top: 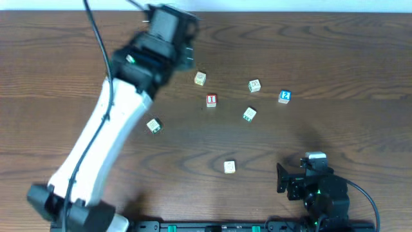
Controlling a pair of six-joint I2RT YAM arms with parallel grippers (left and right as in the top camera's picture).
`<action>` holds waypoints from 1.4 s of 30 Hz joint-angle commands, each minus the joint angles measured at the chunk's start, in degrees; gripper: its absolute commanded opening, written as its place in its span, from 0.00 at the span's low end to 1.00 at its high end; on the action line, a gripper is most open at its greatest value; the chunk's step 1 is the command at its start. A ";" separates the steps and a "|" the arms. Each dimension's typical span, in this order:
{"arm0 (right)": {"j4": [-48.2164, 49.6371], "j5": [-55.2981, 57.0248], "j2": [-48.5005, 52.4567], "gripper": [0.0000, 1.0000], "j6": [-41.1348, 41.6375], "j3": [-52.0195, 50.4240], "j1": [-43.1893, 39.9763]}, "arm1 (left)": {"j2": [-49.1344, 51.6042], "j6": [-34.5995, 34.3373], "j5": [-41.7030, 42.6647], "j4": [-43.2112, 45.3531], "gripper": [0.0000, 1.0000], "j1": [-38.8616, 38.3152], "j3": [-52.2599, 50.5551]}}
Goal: Spell out Ai2
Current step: 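Move the left gripper to the red 'A' block and grasp it, then carry the 'A' block to the left of the 'I' block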
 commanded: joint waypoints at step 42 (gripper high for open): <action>-0.22 -0.20 -0.37 0.99 -0.92 -0.59 -0.39 | 29.44 -9.42 13.86 3.98 0.63 16.41 -5.01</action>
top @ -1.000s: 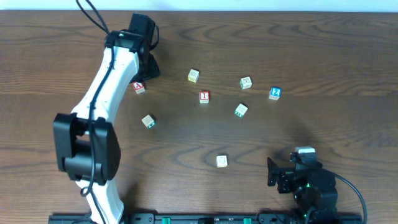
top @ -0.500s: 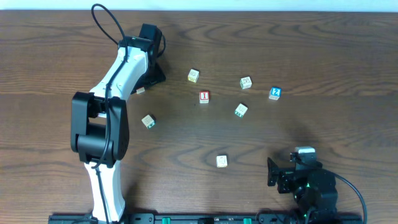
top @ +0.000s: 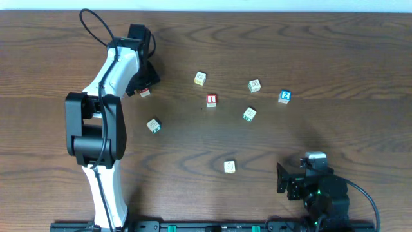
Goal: Spell out Ai2
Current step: 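Carry the 'A' block to the left of the 'I' block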
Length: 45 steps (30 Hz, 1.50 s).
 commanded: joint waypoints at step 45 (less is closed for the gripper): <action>-0.22 -0.22 -0.37 0.99 -0.92 -0.59 -0.39 | 0.98 4.85 -0.48 3.17 0.24 -0.13 -3.61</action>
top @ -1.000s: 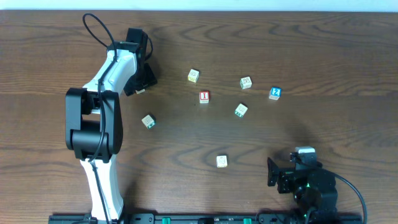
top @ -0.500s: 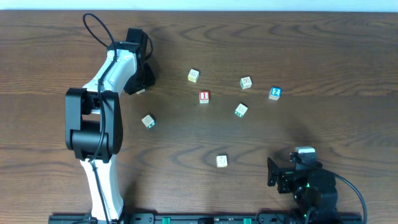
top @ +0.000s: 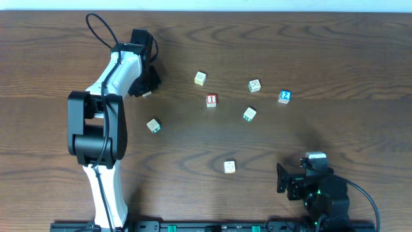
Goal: Spell out Ai2
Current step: 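Carry the 'A' block to the left of the 'I' block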
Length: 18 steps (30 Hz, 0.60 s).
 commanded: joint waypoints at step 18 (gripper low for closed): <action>-0.22 -0.20 -0.37 0.99 -0.92 -0.59 -0.39 | -12.20 2.80 -1.36 -6.93 0.06 -14.62 1.99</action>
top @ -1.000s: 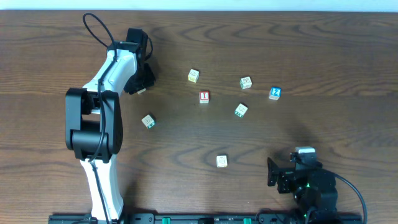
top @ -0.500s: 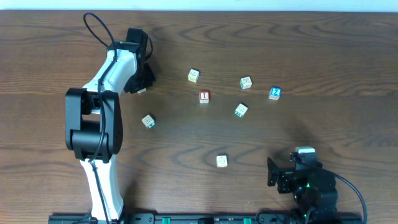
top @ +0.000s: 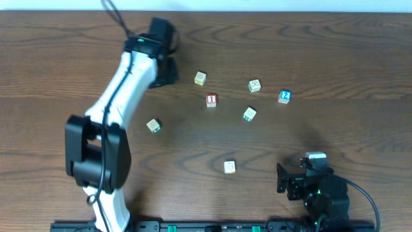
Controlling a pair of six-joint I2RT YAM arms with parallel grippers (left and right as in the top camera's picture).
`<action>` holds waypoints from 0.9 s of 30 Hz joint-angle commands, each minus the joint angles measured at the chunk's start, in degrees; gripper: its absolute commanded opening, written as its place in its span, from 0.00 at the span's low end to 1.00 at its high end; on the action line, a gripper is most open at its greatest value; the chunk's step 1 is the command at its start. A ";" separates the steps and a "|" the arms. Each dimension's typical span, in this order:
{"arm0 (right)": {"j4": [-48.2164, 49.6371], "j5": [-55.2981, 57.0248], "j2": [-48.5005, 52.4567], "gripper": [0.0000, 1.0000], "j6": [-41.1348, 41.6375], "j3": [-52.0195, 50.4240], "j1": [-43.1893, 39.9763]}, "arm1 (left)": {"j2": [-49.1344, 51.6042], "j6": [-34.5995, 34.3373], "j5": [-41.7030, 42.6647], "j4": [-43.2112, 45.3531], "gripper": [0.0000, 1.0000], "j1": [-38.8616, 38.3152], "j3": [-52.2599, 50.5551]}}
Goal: Spell out Ai2
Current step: 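Carry the 'A' block to the left of the 'I' block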
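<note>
Several small letter and number blocks lie on the wooden table (top: pixel 335 51). Among them are a red "1" block (top: pixel 211 100), a blue "2" block (top: pixel 284 96), pale blocks (top: pixel 200 78) (top: pixel 254 85) (top: pixel 249 114), one at the left (top: pixel 153 125) and one near the front (top: pixel 229 167). My left gripper (top: pixel 166 72) hangs just left of the pale block at the back. Its fingers are hidden under the wrist, so whether it holds anything does not show. My right gripper (top: pixel 282 178) rests at the front right, away from all blocks.
The left arm (top: pixel 119 90) runs diagonally from its base (top: pixel 96 161) at the front left up to the back middle, crossing the left part of the table. A black rail (top: pixel 212 227) lines the front edge.
My left gripper has moved right and a little back, from about the back left to just left of the pale back block. The small red-marked block seen at its fingers no longer shows there.
At first the left arm was raised high over the back middle of the table. Then its gripper was low at the back left with a small red-marked block at its fingertips, and stayed there. Now it is further right. The right arm never moved.
</note>
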 commanded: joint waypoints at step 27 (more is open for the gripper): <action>-0.22 -0.22 -0.37 0.99 -0.92 -0.59 -0.39 | 0.48 0.09 1.03 20.39 0.06 -11.43 -18.36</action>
